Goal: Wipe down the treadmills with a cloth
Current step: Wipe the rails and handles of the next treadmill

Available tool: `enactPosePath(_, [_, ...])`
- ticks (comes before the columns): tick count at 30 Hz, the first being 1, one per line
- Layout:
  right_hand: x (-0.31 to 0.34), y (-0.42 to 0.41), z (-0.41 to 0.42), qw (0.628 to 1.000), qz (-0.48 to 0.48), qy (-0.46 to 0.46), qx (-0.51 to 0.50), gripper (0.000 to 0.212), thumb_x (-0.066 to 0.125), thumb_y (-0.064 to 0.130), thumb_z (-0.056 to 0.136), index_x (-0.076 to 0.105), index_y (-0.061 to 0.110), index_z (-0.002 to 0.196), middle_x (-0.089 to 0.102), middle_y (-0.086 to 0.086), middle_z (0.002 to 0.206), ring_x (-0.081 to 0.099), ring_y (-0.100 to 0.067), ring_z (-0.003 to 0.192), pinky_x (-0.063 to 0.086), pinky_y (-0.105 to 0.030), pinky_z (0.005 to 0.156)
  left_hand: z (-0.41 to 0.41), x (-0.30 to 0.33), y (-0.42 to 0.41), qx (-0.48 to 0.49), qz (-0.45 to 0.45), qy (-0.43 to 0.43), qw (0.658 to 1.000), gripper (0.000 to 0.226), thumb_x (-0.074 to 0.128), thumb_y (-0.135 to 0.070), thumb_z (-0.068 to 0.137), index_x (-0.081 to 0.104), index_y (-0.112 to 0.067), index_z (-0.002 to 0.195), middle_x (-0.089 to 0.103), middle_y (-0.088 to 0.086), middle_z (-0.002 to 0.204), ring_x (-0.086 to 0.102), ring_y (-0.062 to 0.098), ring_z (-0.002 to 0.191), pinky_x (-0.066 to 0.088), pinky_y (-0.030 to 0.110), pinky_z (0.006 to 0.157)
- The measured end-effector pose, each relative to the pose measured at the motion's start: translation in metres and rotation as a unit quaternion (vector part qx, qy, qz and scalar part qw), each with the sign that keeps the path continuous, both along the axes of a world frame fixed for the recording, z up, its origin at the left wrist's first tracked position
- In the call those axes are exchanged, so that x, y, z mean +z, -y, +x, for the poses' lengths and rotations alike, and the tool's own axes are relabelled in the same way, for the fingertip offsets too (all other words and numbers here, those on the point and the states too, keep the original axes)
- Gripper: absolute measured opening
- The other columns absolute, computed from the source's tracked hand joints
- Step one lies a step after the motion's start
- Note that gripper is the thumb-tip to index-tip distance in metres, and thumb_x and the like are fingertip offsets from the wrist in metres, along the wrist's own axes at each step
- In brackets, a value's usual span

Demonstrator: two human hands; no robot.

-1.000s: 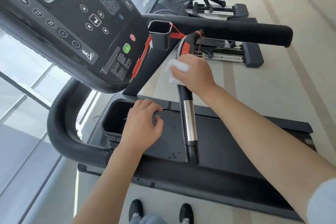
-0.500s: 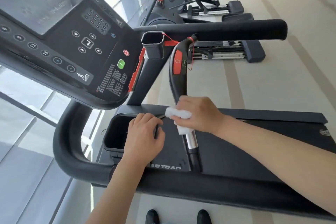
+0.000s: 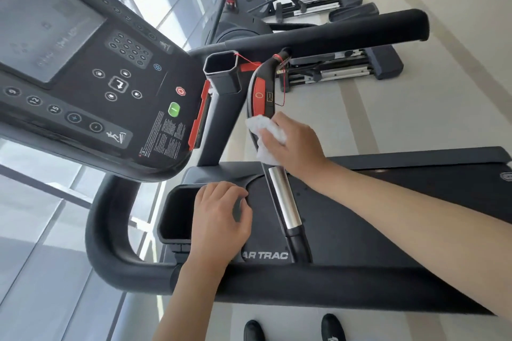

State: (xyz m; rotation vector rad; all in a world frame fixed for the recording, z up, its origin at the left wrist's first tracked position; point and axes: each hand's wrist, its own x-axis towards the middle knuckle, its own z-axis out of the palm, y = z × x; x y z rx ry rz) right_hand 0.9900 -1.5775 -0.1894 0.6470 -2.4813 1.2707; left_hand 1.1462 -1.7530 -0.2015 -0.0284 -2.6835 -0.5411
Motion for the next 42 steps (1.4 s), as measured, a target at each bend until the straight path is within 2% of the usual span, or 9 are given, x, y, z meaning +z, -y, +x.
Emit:
enactPosePath(4, [-0.018,-0.042,0.063,0.992,0.068,0.038,0.099,0.027,0.056,0.052,0.101,0.050,0.026,0.096,0.051,0.013,0.073,0.050,-0.012,0.063,0.036,-0.031,0.054,0.006,0.011,-0.032,-0.033,0.089,0.038,0.995,0.024,0.062,-0.029,0.098,0.067,-0.024,0.121,0.065,-0.017,0.115,0.058,0.009,0.115,0.049,0.035,0.101])
enactPosePath(7, [-0.022,-0.061,0.091,0.981,0.117,0.074,0.137,0.035,0.050,0.062,0.098,0.052,0.027,0.100,0.055,0.013,0.076,0.051,-0.013,0.064,0.038,-0.033,0.056,0.012,0.012,-0.047,-0.054,0.123,0.065,0.989,0.024,0.063,-0.033,0.099,0.059,-0.033,0.123,0.060,-0.027,0.116,0.056,0.002,0.118,0.049,0.026,0.099])
enactPosePath(12, [-0.010,-0.042,0.064,0.992,0.085,0.048,0.085,0.026,0.053,0.054,0.103,0.043,0.031,0.096,0.047,0.017,0.069,0.047,-0.009,0.060,0.035,-0.027,0.053,0.008,0.010,-0.047,-0.044,0.139,0.116,0.983,0.050,0.067,-0.041,0.098,0.050,-0.030,0.144,0.056,-0.025,0.135,0.051,0.001,0.132,0.045,0.023,0.107])
enactPosePath(16, [0.004,0.003,0.017,0.996,-0.001,0.085,-0.007,0.031,0.054,0.047,0.103,0.051,0.017,0.100,0.059,0.003,0.075,0.057,-0.025,0.070,0.044,-0.039,0.060,0.004,0.009,-0.049,-0.034,0.125,0.149,0.980,0.072,0.069,-0.053,0.095,0.035,-0.034,0.157,0.051,-0.025,0.141,0.045,-0.003,0.136,0.036,0.015,0.105])
enactPosePath(19, [0.014,0.026,-0.026,0.985,-0.066,0.140,-0.076,0.031,0.052,0.045,0.103,0.051,0.015,0.099,0.062,-0.003,0.082,0.058,-0.031,0.077,0.042,-0.039,0.062,0.004,0.010,-0.048,-0.029,0.132,0.152,0.979,0.074,0.071,-0.052,0.095,0.034,-0.037,0.157,0.050,-0.027,0.137,0.046,-0.003,0.134,0.036,0.011,0.101])
enactPosePath(23, [0.012,0.028,-0.042,0.983,-0.064,0.142,-0.096,0.032,0.050,0.047,0.103,0.049,0.016,0.096,0.060,-0.003,0.080,0.056,-0.031,0.076,0.040,-0.039,0.061,0.004,0.010,-0.048,-0.025,0.140,0.152,0.978,0.072,0.073,-0.049,0.093,0.037,-0.041,0.154,0.054,-0.027,0.133,0.050,0.001,0.132,0.038,0.012,0.101])
enactPosePath(29, [0.000,-0.011,0.021,0.985,-0.019,0.173,-0.023,0.031,0.047,0.046,0.106,0.037,0.029,0.082,0.049,0.004,0.065,0.050,-0.021,0.062,0.034,-0.037,0.055,0.003,0.010,-0.047,-0.023,0.154,0.153,0.976,0.072,0.077,-0.047,0.091,0.039,-0.042,0.153,0.057,-0.026,0.130,0.052,0.001,0.131,0.037,0.007,0.101])
enactPosePath(36, [-0.009,-0.061,0.106,0.956,0.074,0.269,0.085,0.034,0.047,0.056,0.104,0.036,0.034,0.081,0.055,0.011,0.070,0.053,-0.008,0.063,0.038,-0.029,0.057,0.004,0.013,-0.047,-0.044,0.183,0.148,0.971,0.079,0.085,-0.044,0.084,0.042,-0.041,0.150,0.060,-0.024,0.133,0.053,0.001,0.132,0.042,0.017,0.103])
enactPosePath(42, [-0.008,-0.021,0.052,0.973,-0.043,0.226,-0.003,0.035,0.041,0.051,0.109,0.041,0.022,0.088,0.052,0.001,0.064,0.049,-0.018,0.056,0.034,-0.040,0.053,0.003,0.012,-0.048,-0.034,0.189,0.148,0.970,0.084,0.086,-0.036,0.082,0.042,-0.037,0.153,0.060,-0.022,0.131,0.055,0.001,0.129,0.044,0.023,0.106])
